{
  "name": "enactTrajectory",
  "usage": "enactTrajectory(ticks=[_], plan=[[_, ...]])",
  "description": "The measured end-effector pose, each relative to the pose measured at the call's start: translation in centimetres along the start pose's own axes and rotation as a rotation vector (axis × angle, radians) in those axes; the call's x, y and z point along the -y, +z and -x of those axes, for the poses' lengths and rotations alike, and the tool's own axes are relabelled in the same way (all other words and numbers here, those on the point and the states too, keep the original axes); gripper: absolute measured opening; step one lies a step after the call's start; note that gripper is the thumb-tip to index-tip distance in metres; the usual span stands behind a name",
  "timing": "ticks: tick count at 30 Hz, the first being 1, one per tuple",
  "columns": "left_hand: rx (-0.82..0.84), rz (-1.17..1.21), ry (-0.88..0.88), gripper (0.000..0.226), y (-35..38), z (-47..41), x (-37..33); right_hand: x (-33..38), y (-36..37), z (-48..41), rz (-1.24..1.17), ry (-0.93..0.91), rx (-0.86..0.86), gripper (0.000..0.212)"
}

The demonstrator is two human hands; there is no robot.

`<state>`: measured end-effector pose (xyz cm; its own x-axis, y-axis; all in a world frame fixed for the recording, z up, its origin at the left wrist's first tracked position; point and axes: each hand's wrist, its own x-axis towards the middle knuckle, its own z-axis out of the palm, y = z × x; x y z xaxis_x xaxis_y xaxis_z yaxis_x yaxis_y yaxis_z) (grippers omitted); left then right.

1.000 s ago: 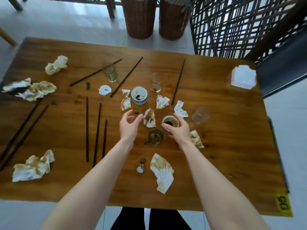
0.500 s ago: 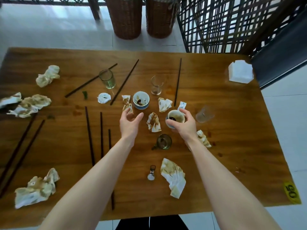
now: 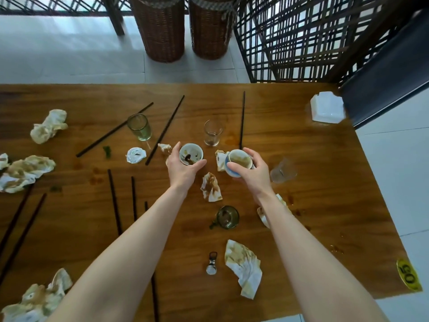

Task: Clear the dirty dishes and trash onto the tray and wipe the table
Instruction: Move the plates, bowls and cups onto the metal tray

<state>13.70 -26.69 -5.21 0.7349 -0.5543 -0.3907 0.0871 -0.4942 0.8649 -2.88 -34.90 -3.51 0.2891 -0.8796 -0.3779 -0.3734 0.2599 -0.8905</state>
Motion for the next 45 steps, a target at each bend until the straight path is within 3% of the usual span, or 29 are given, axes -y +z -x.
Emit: enactTrajectory(ticks=[9, 19, 24, 33, 38, 40, 45], plan=[[-0.049, -0.037, 0.007, 0.088, -0.3, -0.1, 0.0, 0.2, -0.7, 0.0, -0.047, 0.015, -0.034, 0.070], [0.089, 0.065, 0.093, 0.068, -0.2, 4.3, -3.1, 1.2, -4.1, 2.6, -0.095, -0.001, -0.125, 0.067], [0.155, 0.070, 0.120, 0.073, 2.2, 7.0, -4.8, 1.5, -8.0, 4.3, -0.138, -0.021, -0.178, 0.062], [0.277, 0.096, 0.188, 0.074, 11.2, 15.9, -6.5, -1.5, -20.2, 8.9, -0.140, -0.061, -0.307, 0.062], [0.368, 0.090, 0.209, 0.069, 20.0, 24.8, -6.2, -6.0, -31.3, 12.7, -0.128, -0.072, -0.372, 0.060], [0.362, 0.086, 0.216, 0.066, 20.6, 25.4, -5.9, -6.3, -32.4, 13.1, -0.105, -0.063, -0.377, 0.058], [0.388, 0.067, 0.213, 0.072, 28.2, 32.4, -5.0, -10.5, -42.5, 16.0, -0.174, -0.026, -0.396, 0.059]])
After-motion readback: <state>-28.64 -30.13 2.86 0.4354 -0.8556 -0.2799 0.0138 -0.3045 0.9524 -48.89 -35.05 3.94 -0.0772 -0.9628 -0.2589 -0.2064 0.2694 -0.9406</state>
